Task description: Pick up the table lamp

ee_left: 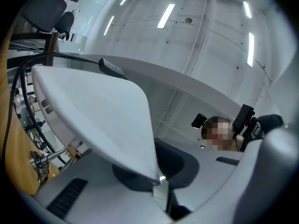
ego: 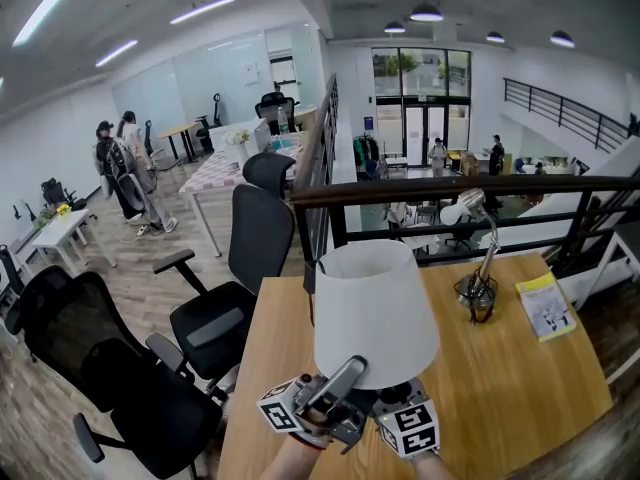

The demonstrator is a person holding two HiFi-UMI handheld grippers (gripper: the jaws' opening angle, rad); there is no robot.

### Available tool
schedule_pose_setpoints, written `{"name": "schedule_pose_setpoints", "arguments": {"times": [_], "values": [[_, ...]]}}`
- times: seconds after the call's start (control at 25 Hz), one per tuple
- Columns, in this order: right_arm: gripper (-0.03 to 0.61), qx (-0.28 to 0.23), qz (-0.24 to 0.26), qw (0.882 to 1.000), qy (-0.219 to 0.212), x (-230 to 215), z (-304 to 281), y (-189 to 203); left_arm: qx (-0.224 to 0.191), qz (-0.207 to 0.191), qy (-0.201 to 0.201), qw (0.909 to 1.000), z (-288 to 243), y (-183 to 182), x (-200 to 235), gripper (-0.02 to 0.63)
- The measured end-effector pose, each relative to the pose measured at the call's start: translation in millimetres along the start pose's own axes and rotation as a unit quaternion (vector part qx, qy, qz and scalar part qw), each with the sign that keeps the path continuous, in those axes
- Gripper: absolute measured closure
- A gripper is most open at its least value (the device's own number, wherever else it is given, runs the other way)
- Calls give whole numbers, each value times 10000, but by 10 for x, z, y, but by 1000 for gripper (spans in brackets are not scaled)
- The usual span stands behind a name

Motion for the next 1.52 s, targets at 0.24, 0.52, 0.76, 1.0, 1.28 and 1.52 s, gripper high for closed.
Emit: {"name": "schedule_pose_setpoints", "arguments": {"times": [0.24,0.52,0.76,1.0,1.28,1.52], "values": [[408,-36,-71,10000,-19,-12,6,-73,119,-45,13,9999,-102,-29,-2,603],[408,-178,-94,9998,-2,-26,-5,-198,215,-96,36,9997,-209,-70,-2,603],[408,-253,-108,9996,31,-58,-14,-216,297,-124,86,9994,-257,-54,4,603],[408,-329,-113,9994,86,-69,-18,-282,328,-135,141,9993,-293,-80,14,603],[408,-375,-109,9992,110,-94,-10,-324,378,-163,197,9990,-358,-87,9,603],[408,-463,-74,9988,132,-99,-1,-351,397,-204,239,9987,-379,-86,-1,603]]}}
Point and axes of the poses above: the fingertips, and each gripper's own axes: z backward along the fingers, x to its left, y out of its underside, the point moved 8 cm from there along z, backward along the fingers, and after that the axes turned 15 degrees about y, right-handed, at the moved point
